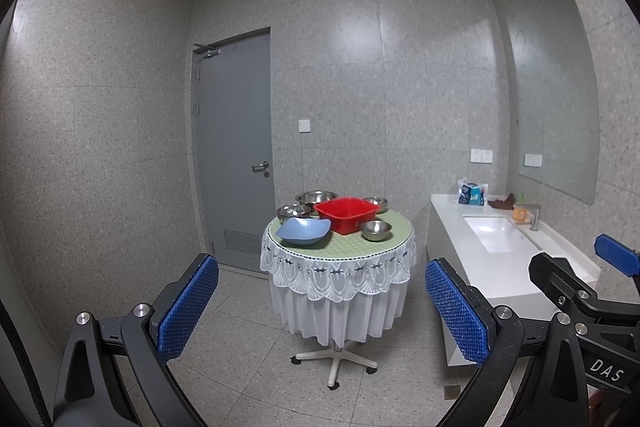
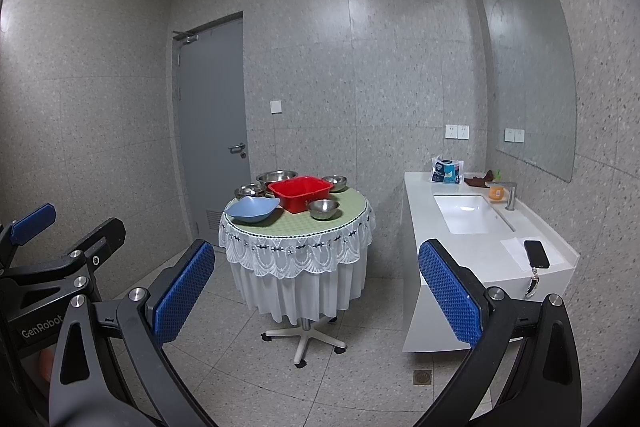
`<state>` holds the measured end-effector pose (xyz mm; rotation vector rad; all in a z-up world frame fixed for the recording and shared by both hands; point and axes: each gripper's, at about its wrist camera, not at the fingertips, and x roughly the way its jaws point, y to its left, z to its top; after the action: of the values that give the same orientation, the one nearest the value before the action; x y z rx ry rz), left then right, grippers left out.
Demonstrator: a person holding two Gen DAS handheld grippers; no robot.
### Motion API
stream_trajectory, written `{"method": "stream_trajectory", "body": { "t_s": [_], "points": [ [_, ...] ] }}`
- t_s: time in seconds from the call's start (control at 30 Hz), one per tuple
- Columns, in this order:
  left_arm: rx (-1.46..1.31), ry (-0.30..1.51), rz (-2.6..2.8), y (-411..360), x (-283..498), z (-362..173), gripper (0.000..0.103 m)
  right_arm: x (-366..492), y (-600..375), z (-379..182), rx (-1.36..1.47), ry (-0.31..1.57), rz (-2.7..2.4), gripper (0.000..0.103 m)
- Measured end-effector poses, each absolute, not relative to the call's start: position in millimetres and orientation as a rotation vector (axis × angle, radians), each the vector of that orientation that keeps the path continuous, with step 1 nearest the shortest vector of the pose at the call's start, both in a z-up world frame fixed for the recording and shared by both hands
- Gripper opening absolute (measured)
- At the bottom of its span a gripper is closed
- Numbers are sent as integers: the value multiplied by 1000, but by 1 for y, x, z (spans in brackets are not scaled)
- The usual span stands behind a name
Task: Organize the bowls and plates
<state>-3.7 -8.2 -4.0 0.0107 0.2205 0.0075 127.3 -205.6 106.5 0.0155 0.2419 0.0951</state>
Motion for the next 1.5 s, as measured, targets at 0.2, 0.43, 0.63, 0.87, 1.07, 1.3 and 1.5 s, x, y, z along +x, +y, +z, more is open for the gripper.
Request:
{"method": "stream_trajectory", "body": {
  "t_s": [0.2,0.43,0.63,0.87,1.07,1.3,1.5],
  "points": [
    [13,229,9,-10,1,-5,102,134,-207,105,17,252,96,103],
    [17,245,10,-12,13,-5,102,150,-209,103,25,271,99,103],
    [23,268,5,-12,35,-1,102,173,-210,104,35,293,95,103],
    [36,314,-16,-8,98,-2,102,225,-210,95,53,335,80,103],
    [45,361,-45,8,186,-6,102,297,-199,81,69,382,58,103],
    [60,402,-117,47,340,6,102,406,-175,76,97,423,23,103],
    [55,413,-145,87,456,19,102,489,-151,77,130,450,17,103]
  ]
}}
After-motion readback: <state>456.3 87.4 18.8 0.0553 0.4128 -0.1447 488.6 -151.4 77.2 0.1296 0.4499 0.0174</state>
